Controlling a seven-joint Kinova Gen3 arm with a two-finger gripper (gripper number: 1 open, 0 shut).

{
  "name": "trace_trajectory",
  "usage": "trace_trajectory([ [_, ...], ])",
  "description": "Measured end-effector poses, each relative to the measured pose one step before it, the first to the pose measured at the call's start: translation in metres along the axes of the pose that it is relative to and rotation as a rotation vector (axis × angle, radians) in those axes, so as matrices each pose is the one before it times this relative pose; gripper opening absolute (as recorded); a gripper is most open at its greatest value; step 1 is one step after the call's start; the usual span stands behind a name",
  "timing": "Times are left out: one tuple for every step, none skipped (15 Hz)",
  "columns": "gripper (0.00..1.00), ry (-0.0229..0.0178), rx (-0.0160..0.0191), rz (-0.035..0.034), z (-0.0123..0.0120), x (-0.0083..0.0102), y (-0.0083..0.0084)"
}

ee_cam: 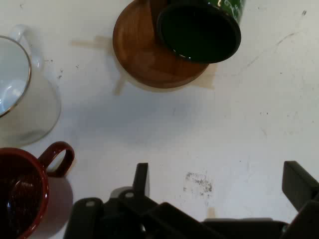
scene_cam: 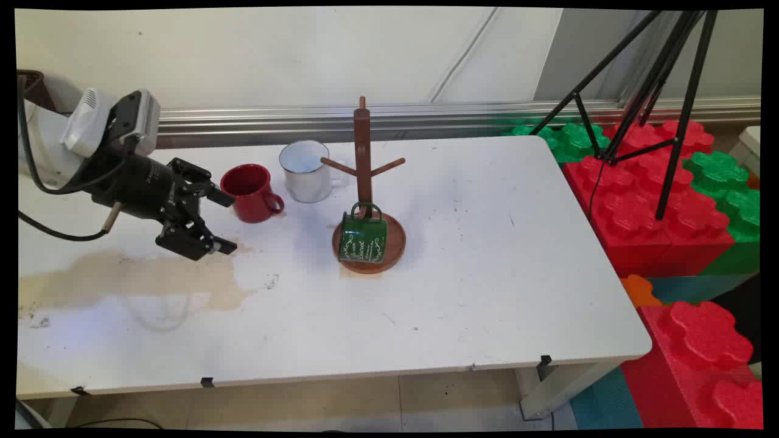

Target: Pick up the green mug from the rack

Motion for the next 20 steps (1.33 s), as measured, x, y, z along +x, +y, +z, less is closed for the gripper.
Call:
trace_trajectory([
  [1.0,0.00095,0.00084,-0.00282,-0.00076,0.0009,0.00084],
  [1.0,0.00038,0.00047,-0.00337,-0.00074,0.00109,0.00088],
  [1.0,-0.00017,0.001,-0.00295,-0.00068,0.001,0.00085],
  [1.0,-0.00022,0.00091,-0.00218,-0.0005,0.00066,0.00058],
  [1.0,-0.00079,0.00028,-0.00157,-0.00035,0.00078,0.00067],
  [1.0,-0.00043,0.00041,-0.00158,-0.00042,0.00099,0.00084],
  [1.0,0.00006,0.0005,-0.00095,-0.00013,0.00095,0.00067],
  [1.0,-0.00004,0.00081,-0.00089,-0.0001,0.00124,0.00086],
  [1.0,0.00165,0.00043,-0.00207,0.00017,0.00171,0.00102],
  [1.0,0.00198,0.00058,-0.00236,0.00028,0.00232,0.00138],
  [1.0,0.00227,0.00015,-0.00137,0.00049,0.00194,0.0011],
  [1.0,0.00262,-0.00014,-0.00231,0.00097,0.003,0.00157],
  [1.0,0.00336,-0.0003,-0.00307,0.00169,0.00384,0.00205],
  [1.0,0.00377,0.00024,-0.00287,0.00198,0.00403,0.00204],
  [1.0,0.00327,0.00019,-0.0033,0.002,0.00336,0.00162],
  [1.0,0.00236,-0.00057,-0.00621,0.00269,0.00311,0.00169],
  [1.0,0.0019,-0.00037,-0.00566,0.00225,0.00247,0.00135],
  [1.0,0.00105,-0.00047,-0.00693,0.00282,0.00225,0.0013],
  [1.0,0.00088,-0.00087,-0.00674,0.0029,0.00207,0.00134],
  [1.0,0.0009,-0.00196,-0.00827,0.00411,0.00231,0.00163],
])
